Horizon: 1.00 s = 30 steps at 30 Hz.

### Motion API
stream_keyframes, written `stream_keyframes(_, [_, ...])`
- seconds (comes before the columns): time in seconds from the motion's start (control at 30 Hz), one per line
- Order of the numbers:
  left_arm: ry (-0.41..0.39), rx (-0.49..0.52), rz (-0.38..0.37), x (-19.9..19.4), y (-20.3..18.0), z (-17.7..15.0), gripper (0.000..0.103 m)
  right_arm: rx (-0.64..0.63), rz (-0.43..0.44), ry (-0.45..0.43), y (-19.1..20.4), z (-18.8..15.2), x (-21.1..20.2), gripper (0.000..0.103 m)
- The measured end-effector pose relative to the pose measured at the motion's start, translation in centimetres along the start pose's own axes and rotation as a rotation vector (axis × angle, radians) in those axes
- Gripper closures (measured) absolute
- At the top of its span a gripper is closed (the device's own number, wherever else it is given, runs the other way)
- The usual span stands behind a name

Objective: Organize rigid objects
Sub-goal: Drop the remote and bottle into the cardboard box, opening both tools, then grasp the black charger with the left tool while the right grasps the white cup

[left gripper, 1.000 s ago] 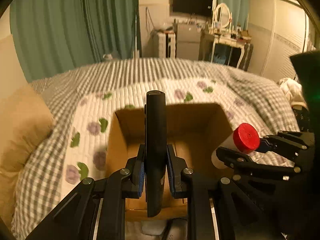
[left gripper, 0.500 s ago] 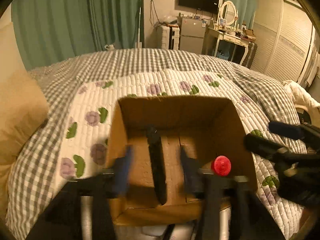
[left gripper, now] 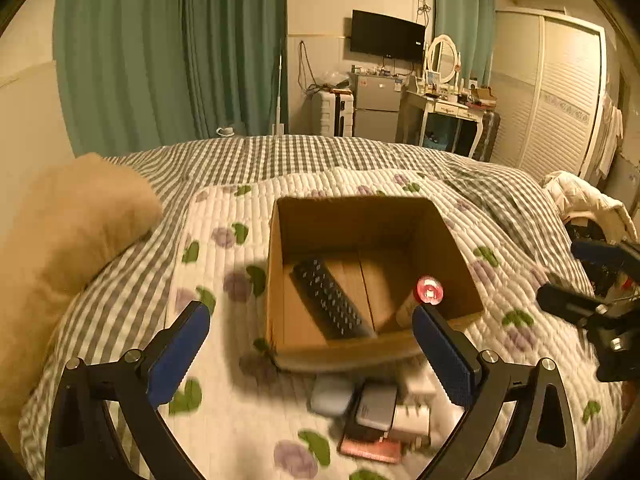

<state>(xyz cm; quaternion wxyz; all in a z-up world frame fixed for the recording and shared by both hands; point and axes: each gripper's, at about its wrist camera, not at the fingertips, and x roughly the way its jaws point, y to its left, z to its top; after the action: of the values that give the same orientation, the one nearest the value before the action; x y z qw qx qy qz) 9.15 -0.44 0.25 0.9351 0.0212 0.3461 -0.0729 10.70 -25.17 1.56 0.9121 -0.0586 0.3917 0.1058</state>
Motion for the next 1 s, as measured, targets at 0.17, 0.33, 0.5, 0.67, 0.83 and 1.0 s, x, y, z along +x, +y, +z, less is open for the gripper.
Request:
stream_keyframes(0.17, [0.035,0.005,0.053,0.1,-0.1,-4.5,0.000,0.013,0.008,0.104,1.2,-4.6,3.0,0.007])
stream_keyframes(0.33, [0.090,0.010,0.038,1.4,-0.8,-8.0,0.000,0.004,0.032,0.247,2.2,-8.2,7.8,0.007])
stream_keyframes(0.5, [0.138,0.062,0.054,3.5,-2.3,-10.0,0.000,-0.005,-0.019,0.378,2.2,-10.0,11.3,0.036])
stream_keyframes(0.67, [0.166,0.077,0.057,4.5,-2.7,-11.0,0.000,-0.017,0.060,0.430,3.0,-10.8,12.5,0.036])
stream_keyframes(0.83, [0.184,0.080,0.067,5.2,-2.6,-11.1,0.000,0.006,0.095,0.498,3.1,-11.2,14.4,0.036])
stream_keyframes(1.0, [0.206,0.100,0.046,6.3,-3.2,-11.1,0.000,0.027,0.144,0.524,2.7,-11.1,15.1,0.039])
